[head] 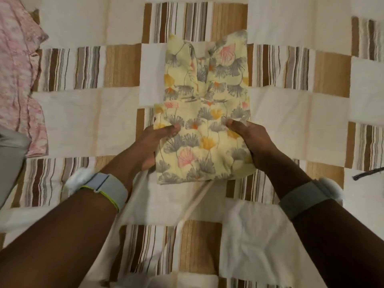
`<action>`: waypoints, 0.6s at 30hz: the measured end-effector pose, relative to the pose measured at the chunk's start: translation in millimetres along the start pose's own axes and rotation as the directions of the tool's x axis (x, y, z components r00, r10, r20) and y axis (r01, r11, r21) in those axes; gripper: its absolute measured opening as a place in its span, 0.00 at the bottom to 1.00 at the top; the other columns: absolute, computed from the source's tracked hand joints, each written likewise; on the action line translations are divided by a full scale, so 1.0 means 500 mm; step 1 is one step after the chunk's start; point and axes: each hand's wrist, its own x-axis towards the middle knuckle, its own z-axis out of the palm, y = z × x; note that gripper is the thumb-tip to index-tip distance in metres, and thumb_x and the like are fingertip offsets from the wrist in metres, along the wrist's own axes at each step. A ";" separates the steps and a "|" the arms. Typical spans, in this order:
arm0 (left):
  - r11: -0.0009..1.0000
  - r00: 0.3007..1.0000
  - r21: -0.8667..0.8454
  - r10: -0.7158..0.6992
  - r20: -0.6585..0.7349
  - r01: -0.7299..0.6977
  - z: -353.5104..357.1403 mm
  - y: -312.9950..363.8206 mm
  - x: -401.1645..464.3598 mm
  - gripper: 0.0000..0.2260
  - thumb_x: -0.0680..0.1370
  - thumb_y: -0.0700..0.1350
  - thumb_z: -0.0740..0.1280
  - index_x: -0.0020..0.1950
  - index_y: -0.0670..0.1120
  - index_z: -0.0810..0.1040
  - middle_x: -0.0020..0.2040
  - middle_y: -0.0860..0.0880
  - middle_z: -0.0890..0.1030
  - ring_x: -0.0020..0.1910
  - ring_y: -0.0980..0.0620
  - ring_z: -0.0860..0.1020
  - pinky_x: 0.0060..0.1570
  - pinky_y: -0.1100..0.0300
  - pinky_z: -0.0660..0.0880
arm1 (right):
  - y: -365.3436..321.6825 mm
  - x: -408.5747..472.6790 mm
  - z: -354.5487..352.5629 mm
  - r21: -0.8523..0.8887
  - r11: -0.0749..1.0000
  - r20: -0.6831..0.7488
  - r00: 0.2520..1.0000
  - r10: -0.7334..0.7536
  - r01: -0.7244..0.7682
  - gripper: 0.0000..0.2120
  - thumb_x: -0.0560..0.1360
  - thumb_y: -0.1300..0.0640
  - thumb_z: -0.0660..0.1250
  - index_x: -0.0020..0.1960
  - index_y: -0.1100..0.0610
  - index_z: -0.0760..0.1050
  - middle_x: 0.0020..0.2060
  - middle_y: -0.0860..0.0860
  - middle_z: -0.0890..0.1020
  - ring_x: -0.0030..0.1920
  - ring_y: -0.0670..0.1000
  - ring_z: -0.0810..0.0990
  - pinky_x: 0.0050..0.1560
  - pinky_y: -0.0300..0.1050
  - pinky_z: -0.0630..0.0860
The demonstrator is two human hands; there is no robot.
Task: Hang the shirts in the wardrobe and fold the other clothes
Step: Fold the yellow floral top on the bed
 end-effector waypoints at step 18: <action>0.996 0.992 0.091 0.009 -0.123 0.003 0.029 -0.005 0.020 0.15 0.84 0.45 0.66 0.69 0.42 0.78 0.57 0.45 0.86 0.58 0.44 0.85 0.54 0.51 0.83 | 0.019 -0.018 -0.036 0.058 0.997 -0.067 0.997 -0.036 0.040 0.16 0.80 0.50 0.71 0.63 0.58 0.78 0.54 0.56 0.87 0.52 0.58 0.88 0.54 0.62 0.84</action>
